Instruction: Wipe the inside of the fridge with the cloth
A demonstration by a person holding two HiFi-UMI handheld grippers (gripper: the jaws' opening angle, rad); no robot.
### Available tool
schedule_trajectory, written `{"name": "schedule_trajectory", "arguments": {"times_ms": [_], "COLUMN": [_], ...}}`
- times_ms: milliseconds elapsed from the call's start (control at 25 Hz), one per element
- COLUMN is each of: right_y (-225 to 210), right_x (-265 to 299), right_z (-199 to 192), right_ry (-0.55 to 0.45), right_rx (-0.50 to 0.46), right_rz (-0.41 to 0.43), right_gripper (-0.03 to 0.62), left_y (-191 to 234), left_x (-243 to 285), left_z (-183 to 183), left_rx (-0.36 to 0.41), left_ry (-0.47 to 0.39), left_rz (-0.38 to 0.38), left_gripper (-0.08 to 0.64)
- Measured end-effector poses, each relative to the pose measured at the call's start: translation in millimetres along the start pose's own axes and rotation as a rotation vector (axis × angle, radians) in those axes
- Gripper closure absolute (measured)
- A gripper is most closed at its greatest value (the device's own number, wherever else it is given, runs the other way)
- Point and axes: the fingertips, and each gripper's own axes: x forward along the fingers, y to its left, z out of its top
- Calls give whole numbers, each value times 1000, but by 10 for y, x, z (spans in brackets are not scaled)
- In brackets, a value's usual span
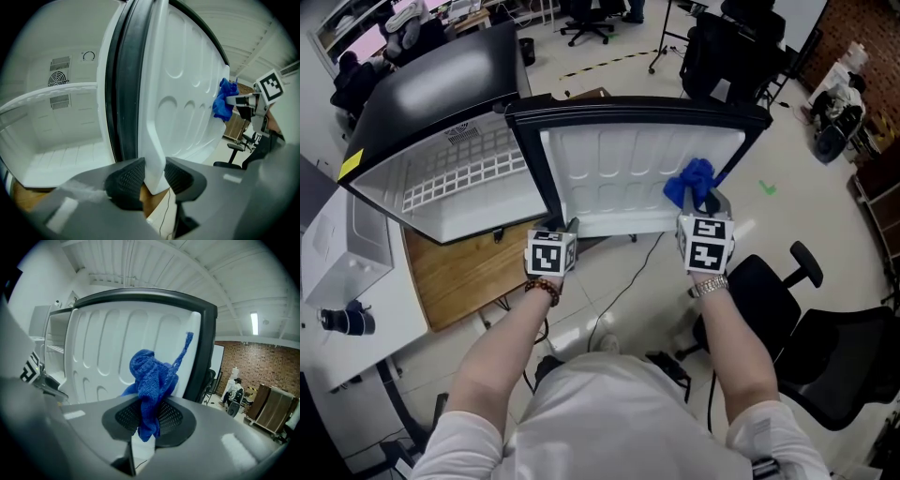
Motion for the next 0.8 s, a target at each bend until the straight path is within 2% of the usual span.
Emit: {"name": "schedule_trajectory", "arguments": {"times_ms": [240,440,680,800], "right_y": [1022,1817,2382,2496], "right_x": [-30,76,267,361], "right_z": [-43,-63,-21,-39], "right_ry": [-14,-6,3,10], "right_rx": [-49,-98,-142,-143], "right_rz": [207,346,427,434], "right_gripper": [528,528,528,528], "left_y": [-27,-28,-32,7], "left_x": [-24,-68,-63,-73], "left_z": [-21,-15,-36,-60], "left_rx": [5,15,47,15], "left_ry": [5,-3,11,12], "left_rz": [-18,-21,-35,-48], "left_gripper": [420,426,426,426]}}
